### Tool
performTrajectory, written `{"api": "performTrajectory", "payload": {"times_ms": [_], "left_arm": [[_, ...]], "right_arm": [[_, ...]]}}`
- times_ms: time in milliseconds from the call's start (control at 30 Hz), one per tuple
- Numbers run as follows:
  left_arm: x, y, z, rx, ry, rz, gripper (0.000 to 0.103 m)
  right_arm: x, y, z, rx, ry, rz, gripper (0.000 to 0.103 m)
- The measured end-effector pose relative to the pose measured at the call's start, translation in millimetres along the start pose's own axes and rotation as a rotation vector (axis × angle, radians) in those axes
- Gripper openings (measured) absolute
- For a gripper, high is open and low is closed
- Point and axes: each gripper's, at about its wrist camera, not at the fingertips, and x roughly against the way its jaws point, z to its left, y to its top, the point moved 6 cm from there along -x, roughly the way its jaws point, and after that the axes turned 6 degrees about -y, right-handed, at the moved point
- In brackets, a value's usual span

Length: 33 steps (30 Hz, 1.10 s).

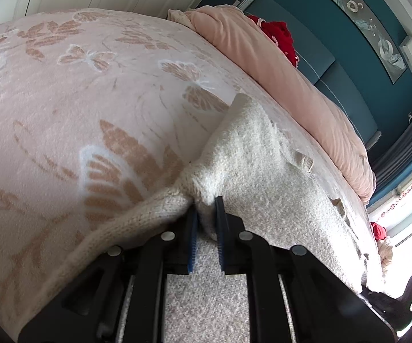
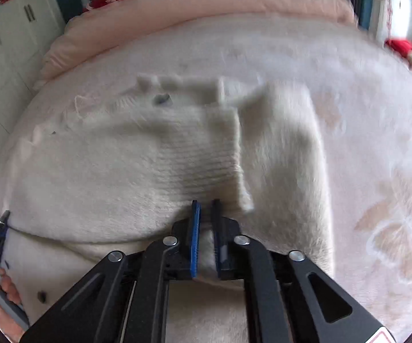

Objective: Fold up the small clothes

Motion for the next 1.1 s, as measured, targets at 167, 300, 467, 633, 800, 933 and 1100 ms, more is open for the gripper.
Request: {"api": "performTrajectory", "payload": {"times_ms": [167, 300, 467, 633, 800, 933, 1100], "left_arm": [[-1, 1, 1, -0.006, -0.003, -0.002, 0.012], [-2, 1, 0, -0.006, -0.002, -0.002, 0.012], [-1, 2, -2, -0.01, 0.02, 0.012, 0.012], [25, 4, -7, 0.018, 0.015, 0.1, 0.026], [127, -15, 17, 0.091, 0.024, 0.074, 0.081], [195, -44, 38, 0.025, 0.082, 0.118, 0.09], [227, -99, 53, -0.001, 0.095, 0.262, 0.091]], "right_arm": [[-1, -2, -7, 0.028, -0.049, 0.0, 0.006], [8, -5, -15, -0.02, -0.009, -0.001, 0.007], [-4, -19, -14, 0.046, -0.075, 0.015, 0.008], [60, -27, -21, -0.115, 0.066, 0.021, 0.03], [126, -116, -51, -0.009, -0.024, 0.046, 0.053], [159, -195, -77, -0.009, -0.051, 0.093, 0.055], [176, -248, -78, -0.046, 0.013, 0.111, 0.063]]}}
